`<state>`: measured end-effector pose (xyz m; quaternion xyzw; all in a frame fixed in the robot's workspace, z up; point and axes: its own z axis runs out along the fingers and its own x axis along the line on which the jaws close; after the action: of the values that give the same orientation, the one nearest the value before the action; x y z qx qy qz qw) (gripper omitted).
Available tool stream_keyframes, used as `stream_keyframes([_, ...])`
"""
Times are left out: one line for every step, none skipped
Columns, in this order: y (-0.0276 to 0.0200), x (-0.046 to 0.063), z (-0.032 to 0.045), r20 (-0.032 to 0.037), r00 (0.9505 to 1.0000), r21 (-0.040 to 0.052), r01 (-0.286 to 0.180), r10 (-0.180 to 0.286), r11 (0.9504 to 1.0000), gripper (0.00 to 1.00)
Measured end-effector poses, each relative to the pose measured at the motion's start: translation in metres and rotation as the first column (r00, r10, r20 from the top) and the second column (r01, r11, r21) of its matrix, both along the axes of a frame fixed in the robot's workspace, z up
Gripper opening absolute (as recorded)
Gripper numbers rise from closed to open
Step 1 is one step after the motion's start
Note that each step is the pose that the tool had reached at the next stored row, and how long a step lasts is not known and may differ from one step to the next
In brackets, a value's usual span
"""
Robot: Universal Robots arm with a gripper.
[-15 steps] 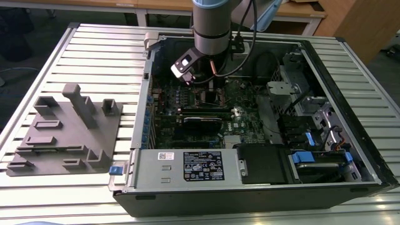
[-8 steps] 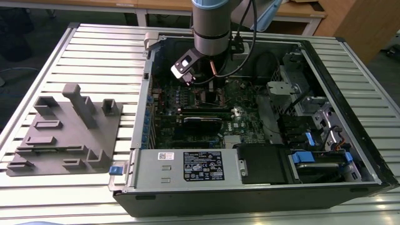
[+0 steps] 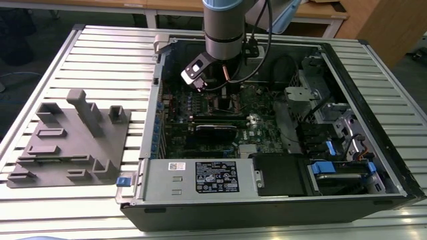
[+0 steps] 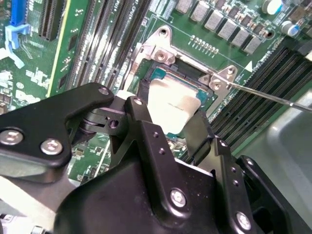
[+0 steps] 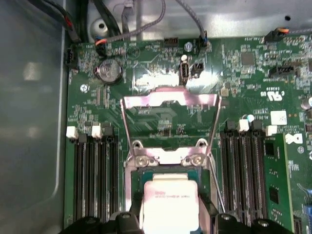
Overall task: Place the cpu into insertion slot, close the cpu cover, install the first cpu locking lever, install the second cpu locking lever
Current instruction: 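Place the cpu into insertion slot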
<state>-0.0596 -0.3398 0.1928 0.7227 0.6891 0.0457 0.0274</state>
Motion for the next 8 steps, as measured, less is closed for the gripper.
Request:
stream_keyframes([0.0000,-0.0005,0.0000,0.0000,1.0000,0.0001,0.000,0.000,1.0000,0.53])
stream_keyframes([0.0000,-0.0008,0.0000,0.0000,1.0000,-0.0001,0.000,0.000,1.0000,0.53])
stream_keyframes([-0.0001,-0.0009,0.0001,-0.0002,1.0000,-0.0002,0.000,0.000,1.0000,0.53])
stream_keyframes([-0.0001,-0.0010,0.0001,-0.0002,1.0000,-0.0002,0.000,0.000,1.0000,0.53])
stream_keyframes([-0.0001,-0.0010,0.0001,-0.0002,1.0000,-0.0002,0.000,0.000,1.0000,0.53])
stream_keyframes([-0.0001,-0.0010,0.0001,-0.0002,1.0000,-0.0002,0.000,0.000,1.0000,0.53])
stream_keyframes([-0.0001,-0.0010,0.0001,-0.0001,1.0000,-0.0003,0.000,0.000,1.0000,0.53])
stream_keyframes([-0.0001,-0.0010,0.0001,-0.0001,1.0000,-0.0003,0.000,0.000,1.0000,0.53])
